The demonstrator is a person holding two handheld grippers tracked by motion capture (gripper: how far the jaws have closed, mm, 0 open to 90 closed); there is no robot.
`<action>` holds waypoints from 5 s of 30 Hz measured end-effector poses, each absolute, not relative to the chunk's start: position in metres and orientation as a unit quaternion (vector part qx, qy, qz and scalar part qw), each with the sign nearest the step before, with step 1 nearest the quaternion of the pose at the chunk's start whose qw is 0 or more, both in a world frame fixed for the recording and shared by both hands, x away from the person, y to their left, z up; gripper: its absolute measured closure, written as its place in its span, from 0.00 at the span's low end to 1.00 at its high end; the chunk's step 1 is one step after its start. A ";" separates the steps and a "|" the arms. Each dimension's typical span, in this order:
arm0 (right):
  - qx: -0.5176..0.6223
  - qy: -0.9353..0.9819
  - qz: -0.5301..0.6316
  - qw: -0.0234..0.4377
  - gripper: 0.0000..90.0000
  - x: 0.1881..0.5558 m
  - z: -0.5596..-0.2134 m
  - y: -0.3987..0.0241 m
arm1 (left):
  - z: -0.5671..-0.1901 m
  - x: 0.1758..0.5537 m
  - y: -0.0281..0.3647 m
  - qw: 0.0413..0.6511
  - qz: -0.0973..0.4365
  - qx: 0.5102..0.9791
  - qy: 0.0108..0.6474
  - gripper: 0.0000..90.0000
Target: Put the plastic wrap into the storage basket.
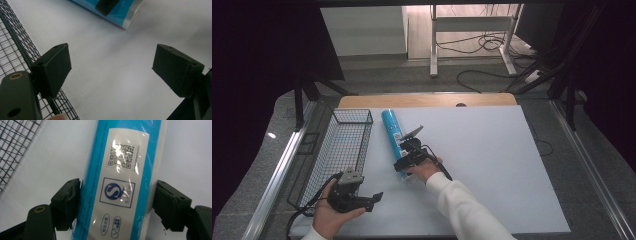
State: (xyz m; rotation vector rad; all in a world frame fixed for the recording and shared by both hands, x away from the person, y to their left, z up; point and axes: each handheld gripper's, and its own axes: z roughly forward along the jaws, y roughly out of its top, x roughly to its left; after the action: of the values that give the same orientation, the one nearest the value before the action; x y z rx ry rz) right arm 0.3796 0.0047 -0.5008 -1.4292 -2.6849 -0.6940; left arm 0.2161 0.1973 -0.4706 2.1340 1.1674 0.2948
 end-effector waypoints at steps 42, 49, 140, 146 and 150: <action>-0.372 -0.908 -0.190 -0.037 0.20 0.320 -0.461 -0.121 | -0.471 0.218 0.197 0.338 0.111 0.820 0.449 0.17; -0.381 -0.913 -0.144 -0.023 0.19 0.352 -0.481 -0.091 | -0.472 0.217 0.196 0.335 0.113 0.822 0.446 0.17; -0.357 -0.778 -0.507 0.104 0.36 0.288 -0.433 -0.115 | -0.443 0.291 0.125 0.608 -0.146 0.666 0.406 0.23; -0.355 -0.780 -0.507 0.093 0.36 0.287 -0.434 -0.112 | -0.445 0.293 0.125 0.607 -0.158 0.664 0.408 0.26; -0.355 -0.781 -0.506 0.089 0.36 0.287 -0.434 -0.111 | -0.447 0.294 0.124 0.606 -0.169 0.660 0.411 0.25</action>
State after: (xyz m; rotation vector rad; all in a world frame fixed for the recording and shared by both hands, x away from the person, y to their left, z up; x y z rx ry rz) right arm 0.2875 -0.1107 -0.4337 -1.0554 -2.3237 -1.5054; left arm 0.2941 0.1236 -0.4469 1.5276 0.9500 -0.3904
